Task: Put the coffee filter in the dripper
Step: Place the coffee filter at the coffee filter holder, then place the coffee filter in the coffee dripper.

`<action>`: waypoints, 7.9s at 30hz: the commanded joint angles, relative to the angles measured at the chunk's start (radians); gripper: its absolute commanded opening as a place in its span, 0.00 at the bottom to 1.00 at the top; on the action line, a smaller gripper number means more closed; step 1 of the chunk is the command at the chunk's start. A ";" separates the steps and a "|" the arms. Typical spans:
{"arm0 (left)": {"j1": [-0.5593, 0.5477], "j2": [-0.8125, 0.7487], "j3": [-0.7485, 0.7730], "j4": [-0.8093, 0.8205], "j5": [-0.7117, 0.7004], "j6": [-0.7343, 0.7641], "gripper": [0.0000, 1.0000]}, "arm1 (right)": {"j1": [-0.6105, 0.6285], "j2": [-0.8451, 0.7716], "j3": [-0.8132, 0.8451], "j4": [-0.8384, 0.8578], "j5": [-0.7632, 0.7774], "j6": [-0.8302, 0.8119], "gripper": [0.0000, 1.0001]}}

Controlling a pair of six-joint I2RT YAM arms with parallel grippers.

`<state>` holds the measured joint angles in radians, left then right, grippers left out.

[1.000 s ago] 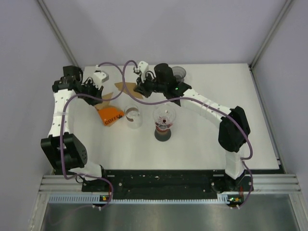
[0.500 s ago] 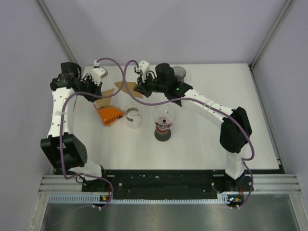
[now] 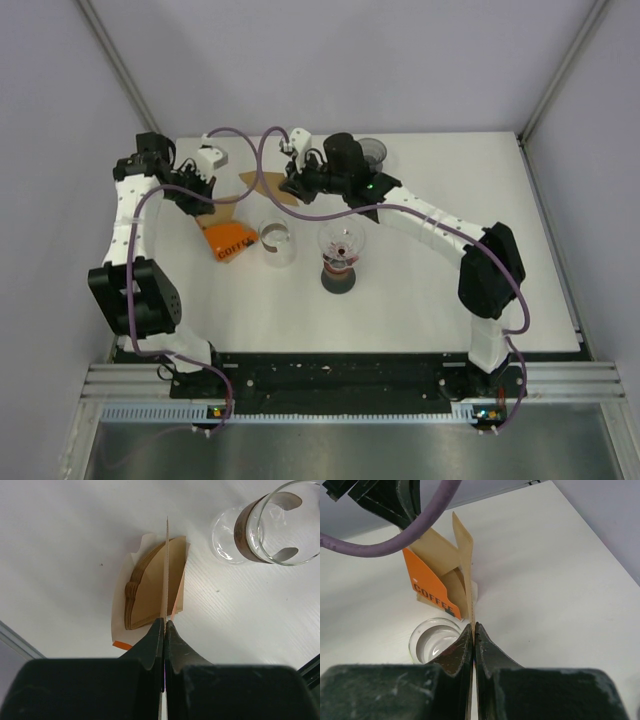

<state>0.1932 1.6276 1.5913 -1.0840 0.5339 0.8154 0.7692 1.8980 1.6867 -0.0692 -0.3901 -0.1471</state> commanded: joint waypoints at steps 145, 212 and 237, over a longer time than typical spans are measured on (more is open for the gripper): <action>-0.469 -0.680 -0.260 0.947 0.531 -1.081 0.51 | -0.120 -0.794 -0.249 -0.034 -0.524 0.345 0.00; -0.494 -0.649 -0.200 0.989 0.600 -1.222 0.34 | -0.120 -0.797 -0.239 -0.093 -0.509 0.279 0.00; -0.469 -0.630 -0.182 0.932 0.548 -1.200 0.00 | -0.120 -0.809 -0.243 -0.106 -0.517 0.265 0.00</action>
<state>-0.2848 0.9981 1.3705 -0.1524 1.1404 -0.4149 0.6502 1.1259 1.4338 -0.1902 -0.8886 0.1364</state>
